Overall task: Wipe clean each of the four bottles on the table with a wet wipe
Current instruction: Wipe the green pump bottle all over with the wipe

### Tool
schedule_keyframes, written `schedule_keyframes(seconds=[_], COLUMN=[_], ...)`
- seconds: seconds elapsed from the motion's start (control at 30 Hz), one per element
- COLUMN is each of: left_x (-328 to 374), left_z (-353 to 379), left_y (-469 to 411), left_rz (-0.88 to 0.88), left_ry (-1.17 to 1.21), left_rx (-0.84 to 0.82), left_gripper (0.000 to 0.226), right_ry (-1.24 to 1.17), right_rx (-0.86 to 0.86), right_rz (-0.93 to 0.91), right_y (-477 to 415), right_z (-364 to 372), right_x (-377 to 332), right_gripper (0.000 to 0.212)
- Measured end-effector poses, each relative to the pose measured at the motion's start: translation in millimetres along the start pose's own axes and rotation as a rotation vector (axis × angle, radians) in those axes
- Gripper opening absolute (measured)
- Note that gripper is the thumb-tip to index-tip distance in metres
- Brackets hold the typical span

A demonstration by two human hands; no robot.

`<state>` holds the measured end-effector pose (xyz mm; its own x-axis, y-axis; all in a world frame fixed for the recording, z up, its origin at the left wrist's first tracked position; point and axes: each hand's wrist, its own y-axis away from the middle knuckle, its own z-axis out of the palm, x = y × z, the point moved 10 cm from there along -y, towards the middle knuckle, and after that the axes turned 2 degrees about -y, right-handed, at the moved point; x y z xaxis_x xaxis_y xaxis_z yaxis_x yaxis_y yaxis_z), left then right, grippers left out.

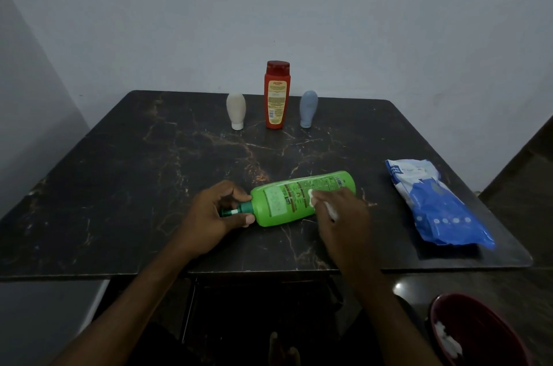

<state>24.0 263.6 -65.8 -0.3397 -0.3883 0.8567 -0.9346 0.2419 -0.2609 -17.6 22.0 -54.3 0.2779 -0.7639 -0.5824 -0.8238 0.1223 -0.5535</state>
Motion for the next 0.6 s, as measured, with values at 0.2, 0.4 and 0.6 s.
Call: schedule_keyframes(seconds=[0.2,0.4,0.6], left_x=[0,-2,-5], left_z=[1,3,3], left_y=[1,-1,0], left_rz=[0.016,0.023,0.032], left_ry=[-0.038,-0.057,-0.064], left_rx=[-0.010,-0.020,-0.016], left_gripper=[0.033,0.034,0.033], right_ry=[-0.014,-0.066,-0.087], right_rx=[0.255,0.007,0.069], right_rz=[0.289,0.138,0.142], right_y=[-9,4,6], right_z=[-44,3,-9], right_x=[61,-6,9], right_gripper=[0.013,0.017,0.020])
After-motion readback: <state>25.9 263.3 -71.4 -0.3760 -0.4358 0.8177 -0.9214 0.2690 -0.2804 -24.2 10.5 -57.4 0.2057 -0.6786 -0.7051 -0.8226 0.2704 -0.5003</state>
